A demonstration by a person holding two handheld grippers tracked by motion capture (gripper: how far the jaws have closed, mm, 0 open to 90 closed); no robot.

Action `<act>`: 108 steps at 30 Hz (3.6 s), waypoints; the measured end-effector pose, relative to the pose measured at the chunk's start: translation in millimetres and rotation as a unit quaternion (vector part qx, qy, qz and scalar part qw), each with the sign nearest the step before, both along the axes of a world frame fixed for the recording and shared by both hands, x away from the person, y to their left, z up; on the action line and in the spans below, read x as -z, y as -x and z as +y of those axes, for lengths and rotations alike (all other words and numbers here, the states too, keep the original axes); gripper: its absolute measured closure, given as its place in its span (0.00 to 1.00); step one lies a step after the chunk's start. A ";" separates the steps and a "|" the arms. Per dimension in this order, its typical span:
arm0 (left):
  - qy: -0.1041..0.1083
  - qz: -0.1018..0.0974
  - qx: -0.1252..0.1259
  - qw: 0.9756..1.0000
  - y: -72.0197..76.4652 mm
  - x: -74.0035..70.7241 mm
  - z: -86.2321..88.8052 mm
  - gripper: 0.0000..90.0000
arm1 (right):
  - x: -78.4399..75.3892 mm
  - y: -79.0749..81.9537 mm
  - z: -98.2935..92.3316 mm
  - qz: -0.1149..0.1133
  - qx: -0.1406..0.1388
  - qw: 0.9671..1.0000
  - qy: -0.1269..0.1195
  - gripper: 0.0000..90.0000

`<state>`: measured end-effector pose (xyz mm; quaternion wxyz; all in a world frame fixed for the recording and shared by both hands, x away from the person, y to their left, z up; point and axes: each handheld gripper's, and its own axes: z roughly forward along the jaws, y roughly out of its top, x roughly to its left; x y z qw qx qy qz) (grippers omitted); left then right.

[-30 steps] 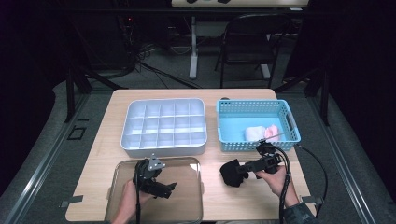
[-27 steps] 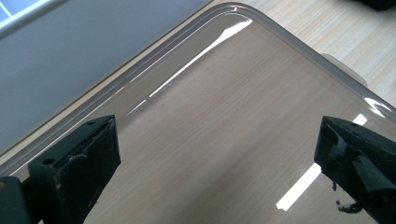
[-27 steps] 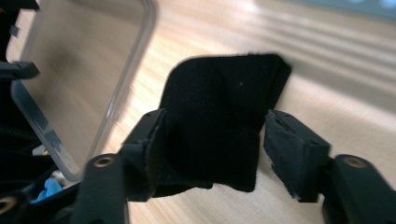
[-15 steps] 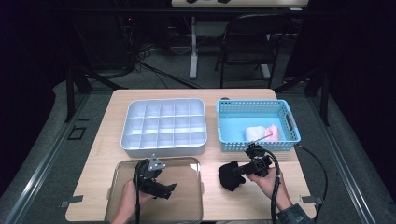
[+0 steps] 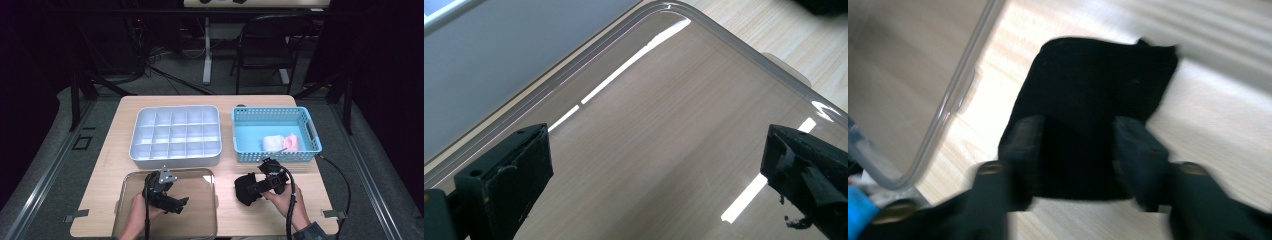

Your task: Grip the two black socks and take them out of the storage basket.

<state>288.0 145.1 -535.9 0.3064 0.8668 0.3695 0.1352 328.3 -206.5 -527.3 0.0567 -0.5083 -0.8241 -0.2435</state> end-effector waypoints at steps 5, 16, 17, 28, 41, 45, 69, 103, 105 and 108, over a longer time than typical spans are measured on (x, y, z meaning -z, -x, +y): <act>0.000 0.002 -0.001 1.000 0.0 0.6 -0.1 0.00 | 0.9 -1.8 -1.7 -0.009 0.004 1.000 0.005 0.92; -0.002 0.000 0.004 1.000 -0.7 1.0 -2.0 0.00 | -30.8 12.0 29.0 -0.078 -0.022 0.995 0.053 0.91; -0.002 0.000 0.004 1.000 -0.6 1.0 -2.2 0.00 | -32.2 12.2 36.1 -0.075 -0.043 0.994 0.073 0.91; -0.002 -0.002 0.005 1.000 1.4 -0.2 -1.8 0.00 | -21.0 9.4 70.8 -0.073 -0.098 0.992 0.001 0.75; -0.004 -0.001 0.006 1.000 1.9 -0.8 -1.0 0.01 | -6.4 3.7 33.5 -0.042 -0.029 0.998 -0.027 0.51; -0.003 -0.001 0.006 1.000 2.0 -0.4 -0.3 0.01 | 7.8 0.3 45.8 -0.019 -0.031 0.999 -0.009 0.45; 0.001 -0.001 0.010 1.000 2.6 -0.6 -1.8 0.01 | -38.3 12.1 3.6 -0.085 -0.004 0.996 0.024 0.90; 0.002 -0.001 0.016 1.000 4.8 -1.7 -6.8 0.02 | -27.9 17.7 17.6 -0.114 -0.040 0.992 -0.027 0.52; 0.005 -0.005 0.017 1.000 4.9 -2.9 -8.0 0.03 | -20.1 15.8 15.2 -0.099 -0.034 0.994 -0.018 0.50; 0.007 -0.005 0.020 1.000 5.9 -4.1 -11.3 0.03 | -11.0 13.1 12.5 -0.080 -0.032 0.996 -0.013 0.47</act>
